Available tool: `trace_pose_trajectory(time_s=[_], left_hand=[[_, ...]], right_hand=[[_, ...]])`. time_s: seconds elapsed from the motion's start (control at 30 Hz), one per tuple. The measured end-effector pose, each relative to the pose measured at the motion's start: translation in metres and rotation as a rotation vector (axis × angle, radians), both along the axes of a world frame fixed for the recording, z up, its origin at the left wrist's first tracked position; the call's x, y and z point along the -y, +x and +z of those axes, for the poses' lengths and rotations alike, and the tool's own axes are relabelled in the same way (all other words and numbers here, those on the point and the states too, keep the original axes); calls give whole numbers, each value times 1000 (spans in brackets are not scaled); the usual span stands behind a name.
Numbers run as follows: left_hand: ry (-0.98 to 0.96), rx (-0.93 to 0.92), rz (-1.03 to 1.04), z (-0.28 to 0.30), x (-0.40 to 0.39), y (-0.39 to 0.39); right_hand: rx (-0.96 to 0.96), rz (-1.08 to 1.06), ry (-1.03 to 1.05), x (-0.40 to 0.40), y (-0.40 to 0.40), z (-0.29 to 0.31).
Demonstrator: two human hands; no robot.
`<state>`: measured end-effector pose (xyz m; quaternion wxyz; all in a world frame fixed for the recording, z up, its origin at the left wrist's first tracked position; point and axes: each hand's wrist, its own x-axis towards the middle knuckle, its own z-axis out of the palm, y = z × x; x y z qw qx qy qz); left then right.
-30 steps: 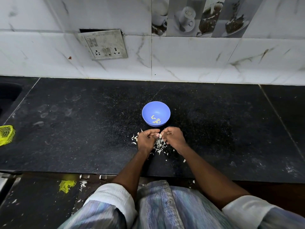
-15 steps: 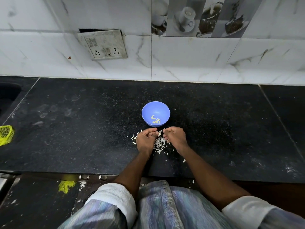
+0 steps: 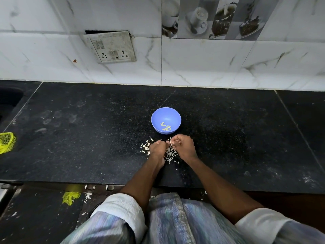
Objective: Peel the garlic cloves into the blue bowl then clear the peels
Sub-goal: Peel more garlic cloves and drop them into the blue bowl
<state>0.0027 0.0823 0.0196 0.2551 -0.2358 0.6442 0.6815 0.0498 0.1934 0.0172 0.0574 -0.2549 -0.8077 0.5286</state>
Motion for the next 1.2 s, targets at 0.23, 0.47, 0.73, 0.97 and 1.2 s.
trace_pose_trajectory(time_s=[0.23, 0.47, 0.73, 0.97, 1.2], left_hand=[[-418, -758, -337, -14, 15, 1], [-526, -839, -480, -2, 13, -1], [64, 368, -191, 8, 3, -20], [-29, -233, -260, 0, 5, -15], [-93, -294, -286, -6, 8, -16]], right_hand=[[400, -245, -692, -3, -16, 23], [269, -197, -603, -3, -10, 13], [-122, -20, -215, -6, 0, 4], [-55, -56, -348, -14, -1, 8], [-29, 1, -307, -12, -1, 9]])
